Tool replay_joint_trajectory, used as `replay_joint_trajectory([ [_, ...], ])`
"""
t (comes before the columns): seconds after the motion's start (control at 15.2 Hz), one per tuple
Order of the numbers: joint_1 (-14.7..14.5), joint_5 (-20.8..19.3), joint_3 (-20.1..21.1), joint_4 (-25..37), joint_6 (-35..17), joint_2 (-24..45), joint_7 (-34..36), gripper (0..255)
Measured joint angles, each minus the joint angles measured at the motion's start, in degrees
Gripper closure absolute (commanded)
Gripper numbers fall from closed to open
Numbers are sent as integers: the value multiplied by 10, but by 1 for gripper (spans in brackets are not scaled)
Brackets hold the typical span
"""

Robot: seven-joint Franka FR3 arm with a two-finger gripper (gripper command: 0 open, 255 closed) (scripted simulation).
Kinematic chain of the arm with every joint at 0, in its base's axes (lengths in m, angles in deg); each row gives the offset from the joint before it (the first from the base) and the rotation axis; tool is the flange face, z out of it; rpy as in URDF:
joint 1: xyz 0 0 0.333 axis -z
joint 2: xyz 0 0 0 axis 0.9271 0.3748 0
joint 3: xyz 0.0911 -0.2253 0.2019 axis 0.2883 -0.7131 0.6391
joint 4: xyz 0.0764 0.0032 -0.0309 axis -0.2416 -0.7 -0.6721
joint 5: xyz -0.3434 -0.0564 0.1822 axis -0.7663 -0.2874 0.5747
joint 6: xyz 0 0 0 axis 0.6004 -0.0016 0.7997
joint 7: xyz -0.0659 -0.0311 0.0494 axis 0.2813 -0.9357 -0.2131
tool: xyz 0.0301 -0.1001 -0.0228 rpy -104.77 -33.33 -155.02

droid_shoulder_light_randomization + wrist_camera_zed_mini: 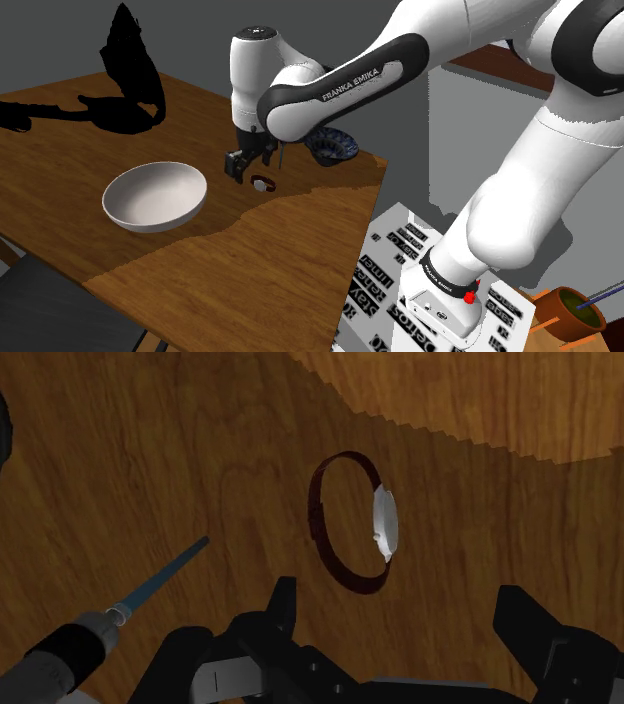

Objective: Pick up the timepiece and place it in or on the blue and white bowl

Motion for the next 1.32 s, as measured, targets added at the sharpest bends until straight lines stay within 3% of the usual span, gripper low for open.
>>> replay_joint_trajectory([
  [0.59,0,-14,-3,-5,-23,21,9,0],
  [0.66,0,-14,-3,-5,-23,21,9,255],
  [1.32,0,-14,-3,-5,-23,21,9,255],
])
